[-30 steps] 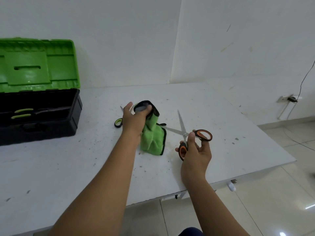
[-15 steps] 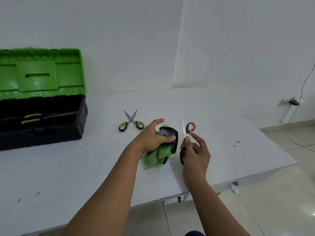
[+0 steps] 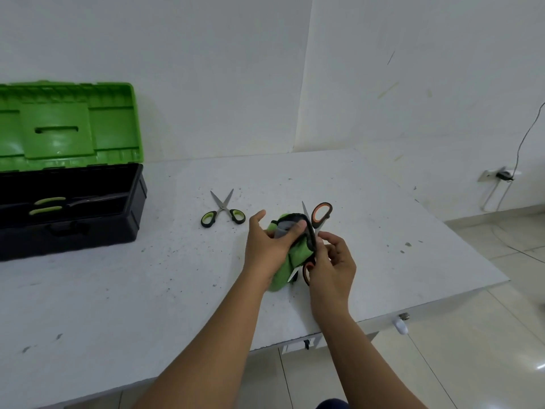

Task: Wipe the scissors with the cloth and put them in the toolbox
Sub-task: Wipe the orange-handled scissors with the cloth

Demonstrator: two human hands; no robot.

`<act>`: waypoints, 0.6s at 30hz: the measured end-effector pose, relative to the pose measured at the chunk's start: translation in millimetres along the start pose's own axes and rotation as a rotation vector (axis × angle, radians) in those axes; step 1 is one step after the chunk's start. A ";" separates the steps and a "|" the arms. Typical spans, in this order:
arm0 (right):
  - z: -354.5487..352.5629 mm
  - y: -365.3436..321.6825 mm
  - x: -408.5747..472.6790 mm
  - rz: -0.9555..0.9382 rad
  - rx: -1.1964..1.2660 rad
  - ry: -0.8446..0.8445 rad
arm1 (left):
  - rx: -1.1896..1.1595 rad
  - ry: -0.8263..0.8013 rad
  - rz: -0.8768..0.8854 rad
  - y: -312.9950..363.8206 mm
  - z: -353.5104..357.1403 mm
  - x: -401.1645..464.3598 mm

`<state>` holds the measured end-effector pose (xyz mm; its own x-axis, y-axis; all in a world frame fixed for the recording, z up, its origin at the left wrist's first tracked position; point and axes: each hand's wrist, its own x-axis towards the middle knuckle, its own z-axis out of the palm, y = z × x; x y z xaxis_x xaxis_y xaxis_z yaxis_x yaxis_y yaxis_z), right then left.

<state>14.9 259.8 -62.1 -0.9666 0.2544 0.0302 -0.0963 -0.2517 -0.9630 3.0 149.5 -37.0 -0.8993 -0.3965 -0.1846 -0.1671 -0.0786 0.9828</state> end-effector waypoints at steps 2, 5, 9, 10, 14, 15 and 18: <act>0.6 1.5 -0.1 -0.018 -0.020 0.008 | 0.032 0.078 0.038 -0.7 0.8 -2.5; 1.9 4.2 0.5 -0.037 -0.042 -0.009 | 0.068 -0.026 0.014 -3.6 3.0 -3.6; 2.2 7.5 1.9 -0.097 -0.111 0.009 | 0.057 -0.174 -0.023 0.4 0.3 -3.5; 2.4 7.2 1.7 -0.108 -0.120 0.020 | 0.039 -0.187 -0.012 1.0 0.0 -3.9; 2.1 8.0 1.7 -0.100 -0.109 0.075 | -0.125 -0.167 -0.023 -5.2 1.4 -4.8; 1.6 7.6 1.6 -0.089 -0.097 0.092 | -0.212 -0.131 -0.040 -7.6 2.3 -4.4; 0.4 7.7 2.0 -0.074 -0.069 0.098 | -0.359 -0.094 -0.060 -8.8 3.4 -3.2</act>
<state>12.2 258.1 -69.3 -0.9292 0.3610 0.0789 -0.1470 -0.1652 -0.9752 6.0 154.6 -45.0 -0.9282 -0.2970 -0.2243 -0.0832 -0.4218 0.9029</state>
